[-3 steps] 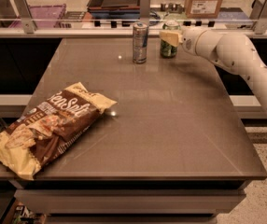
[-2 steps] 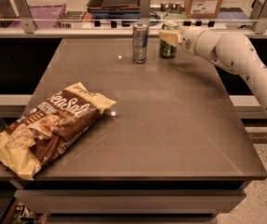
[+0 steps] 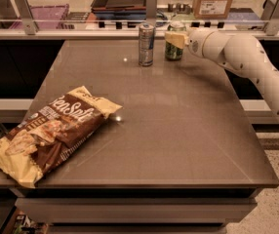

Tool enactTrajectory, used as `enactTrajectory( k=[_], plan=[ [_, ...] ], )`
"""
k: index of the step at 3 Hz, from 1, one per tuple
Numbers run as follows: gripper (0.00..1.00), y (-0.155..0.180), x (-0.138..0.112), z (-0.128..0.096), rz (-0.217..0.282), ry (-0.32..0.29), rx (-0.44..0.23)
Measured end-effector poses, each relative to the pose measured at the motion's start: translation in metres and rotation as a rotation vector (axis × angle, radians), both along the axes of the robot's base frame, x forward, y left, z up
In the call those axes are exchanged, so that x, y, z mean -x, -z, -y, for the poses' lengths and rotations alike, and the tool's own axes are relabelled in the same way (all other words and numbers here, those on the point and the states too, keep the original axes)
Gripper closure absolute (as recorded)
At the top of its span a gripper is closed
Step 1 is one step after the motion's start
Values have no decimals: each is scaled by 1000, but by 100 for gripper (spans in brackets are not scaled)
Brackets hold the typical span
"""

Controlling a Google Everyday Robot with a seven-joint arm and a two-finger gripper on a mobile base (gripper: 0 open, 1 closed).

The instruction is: Move green can near brown chip bag

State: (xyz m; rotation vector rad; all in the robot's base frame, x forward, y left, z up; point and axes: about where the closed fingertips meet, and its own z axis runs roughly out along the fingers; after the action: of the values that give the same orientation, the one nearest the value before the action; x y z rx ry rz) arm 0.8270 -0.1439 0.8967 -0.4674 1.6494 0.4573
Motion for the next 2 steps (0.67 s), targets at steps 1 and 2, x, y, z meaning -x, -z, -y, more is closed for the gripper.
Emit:
enactTrajectory(
  k=[1,2],
  plan=[
    [100,-10,5,4,-4,-32,-2],
    [100,-29,20,17,-2,-65,-7]
  ],
)
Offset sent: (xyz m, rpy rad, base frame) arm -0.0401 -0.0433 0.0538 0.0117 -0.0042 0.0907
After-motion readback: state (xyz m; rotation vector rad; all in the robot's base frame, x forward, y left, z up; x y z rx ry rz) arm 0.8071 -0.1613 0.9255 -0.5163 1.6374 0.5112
